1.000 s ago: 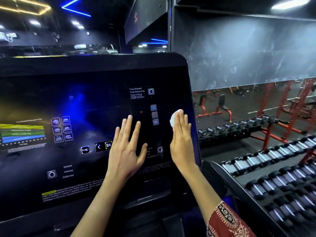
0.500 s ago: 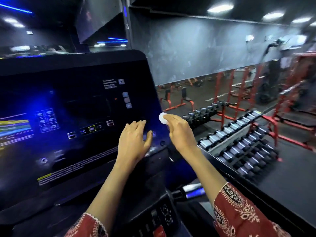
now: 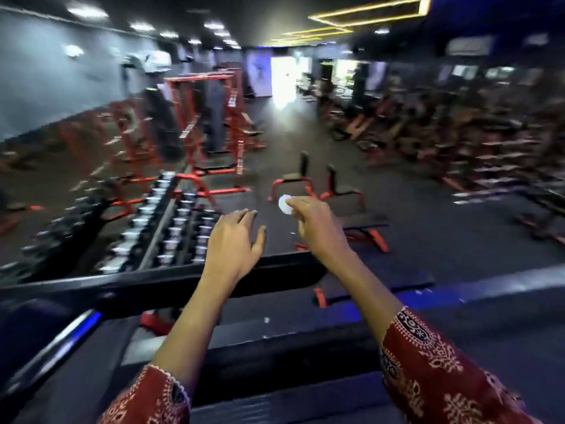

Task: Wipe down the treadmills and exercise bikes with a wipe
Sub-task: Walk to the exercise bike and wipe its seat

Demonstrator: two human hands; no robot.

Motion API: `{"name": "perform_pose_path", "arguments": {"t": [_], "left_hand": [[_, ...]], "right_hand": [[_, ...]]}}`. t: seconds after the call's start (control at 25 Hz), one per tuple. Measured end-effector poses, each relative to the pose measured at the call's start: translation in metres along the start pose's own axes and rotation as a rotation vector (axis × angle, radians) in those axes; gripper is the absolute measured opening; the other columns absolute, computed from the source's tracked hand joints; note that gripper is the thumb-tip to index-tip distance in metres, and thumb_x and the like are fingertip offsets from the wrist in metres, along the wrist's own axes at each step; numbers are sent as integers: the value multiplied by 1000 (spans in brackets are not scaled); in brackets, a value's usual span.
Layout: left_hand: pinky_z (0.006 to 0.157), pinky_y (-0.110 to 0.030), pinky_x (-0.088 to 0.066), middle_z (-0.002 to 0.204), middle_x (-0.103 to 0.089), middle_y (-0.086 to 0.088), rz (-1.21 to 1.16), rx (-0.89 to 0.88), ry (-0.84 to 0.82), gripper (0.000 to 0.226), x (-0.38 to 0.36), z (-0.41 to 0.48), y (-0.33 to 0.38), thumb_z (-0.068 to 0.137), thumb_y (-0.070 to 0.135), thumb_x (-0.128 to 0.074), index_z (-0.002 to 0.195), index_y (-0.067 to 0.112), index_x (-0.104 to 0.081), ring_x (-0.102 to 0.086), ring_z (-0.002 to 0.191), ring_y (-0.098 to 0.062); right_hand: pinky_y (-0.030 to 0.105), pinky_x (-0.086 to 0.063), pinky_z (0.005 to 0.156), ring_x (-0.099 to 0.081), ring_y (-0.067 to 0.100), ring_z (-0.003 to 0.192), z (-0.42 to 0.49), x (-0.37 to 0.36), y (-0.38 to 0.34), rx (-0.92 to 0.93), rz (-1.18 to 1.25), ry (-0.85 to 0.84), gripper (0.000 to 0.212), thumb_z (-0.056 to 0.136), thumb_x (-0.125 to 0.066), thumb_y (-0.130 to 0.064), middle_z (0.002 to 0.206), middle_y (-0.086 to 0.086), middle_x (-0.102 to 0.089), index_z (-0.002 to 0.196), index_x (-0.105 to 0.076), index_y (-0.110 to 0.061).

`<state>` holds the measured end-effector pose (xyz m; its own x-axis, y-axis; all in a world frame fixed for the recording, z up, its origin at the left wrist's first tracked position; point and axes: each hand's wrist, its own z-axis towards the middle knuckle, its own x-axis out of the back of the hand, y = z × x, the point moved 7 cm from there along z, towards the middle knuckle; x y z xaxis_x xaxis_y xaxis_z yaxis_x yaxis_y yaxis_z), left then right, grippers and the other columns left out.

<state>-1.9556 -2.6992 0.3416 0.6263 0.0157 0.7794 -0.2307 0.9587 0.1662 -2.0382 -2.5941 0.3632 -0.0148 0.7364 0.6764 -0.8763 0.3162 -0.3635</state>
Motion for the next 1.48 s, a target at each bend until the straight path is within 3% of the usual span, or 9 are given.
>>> {"name": "perform_pose_path", "arguments": {"t": [0.2, 0.44, 0.52, 0.68, 0.88, 1.08, 1.2, 1.28, 1.48], "left_hand": [[80, -48, -52, 97, -68, -23, -258, -347, -125, 52, -106, 39, 235, 82, 36, -40, 100, -4, -68, -65, 88, -40], [90, -49, -47, 106, -67, -22, -520, -622, -164, 53, -162, 32, 492, 85, 38, -40, 107, -2, -67, -62, 99, -38], [83, -47, -51, 99, -69, -21, -590, -717, -175, 49, -168, 17, 561, 82, 35, -42, 100, -2, -69, -65, 92, -37], [72, -43, -54, 85, -70, -18, -679, -857, -195, 44, -184, -4, 656, 79, 32, -44, 88, -3, -70, -67, 77, -35], [84, -45, -50, 99, -69, -19, -760, -949, -306, 39, -216, -8, 754, 84, 28, -51, 101, -3, -69, -65, 91, -37], [103, -45, -36, 123, -62, -18, -831, -970, -353, 36, -270, 25, 842, 90, 21, -61, 119, -1, -63, -55, 116, -34], [100, -45, -39, 119, -63, -19, -889, -1000, -364, 34, -306, 66, 907, 90, 20, -61, 115, -3, -64, -56, 114, -34], [97, -46, -43, 113, -66, -19, -917, -1038, -384, 33, -324, 87, 946, 89, 19, -62, 112, -4, -65, -59, 109, -35], [93, -42, -45, 111, -67, -17, -958, -1092, -414, 35, -371, 132, 1043, 89, 22, -60, 112, -3, -66, -59, 108, -34]], "right_hand": [[42, -53, 82, -63, 35, 105, -118, 176, 185, -421, -285, 181, 37, 81, -52, 7, 117, 16, -67, 112, -69, -3], [31, -42, 63, -54, 26, 79, -268, 361, 302, -704, -537, 242, 20, 81, -54, 4, 86, 6, -60, 78, -56, -15], [36, -47, 63, -55, 30, 79, -316, 410, 320, -800, -617, 299, 14, 80, -53, 6, 86, 10, -60, 82, -57, -8], [45, -52, 67, -58, 38, 90, -387, 465, 347, -920, -705, 338, 24, 82, -54, 7, 98, 16, -65, 100, -66, -4], [48, -54, 71, -59, 40, 95, -442, 514, 392, -1048, -767, 403, 22, 84, -54, 4, 103, 17, -65, 102, -64, -4], [45, -53, 67, -56, 40, 95, -454, 561, 474, -1131, -871, 408, 28, 81, -50, 9, 101, 16, -65, 103, -63, -3], [37, -46, 57, -55, 39, 90, -450, 595, 535, -1162, -927, 470, 28, 84, -49, 7, 91, 12, -63, 104, -65, -5], [32, -36, 58, -55, 36, 91, -447, 613, 569, -1196, -911, 481, 29, 89, -47, 0, 93, 10, -62, 109, -67, -10], [31, -33, 61, -56, 33, 96, -454, 664, 648, -1295, -933, 568, 29, 97, -48, -10, 101, 11, -64, 117, -67, -15]]}}
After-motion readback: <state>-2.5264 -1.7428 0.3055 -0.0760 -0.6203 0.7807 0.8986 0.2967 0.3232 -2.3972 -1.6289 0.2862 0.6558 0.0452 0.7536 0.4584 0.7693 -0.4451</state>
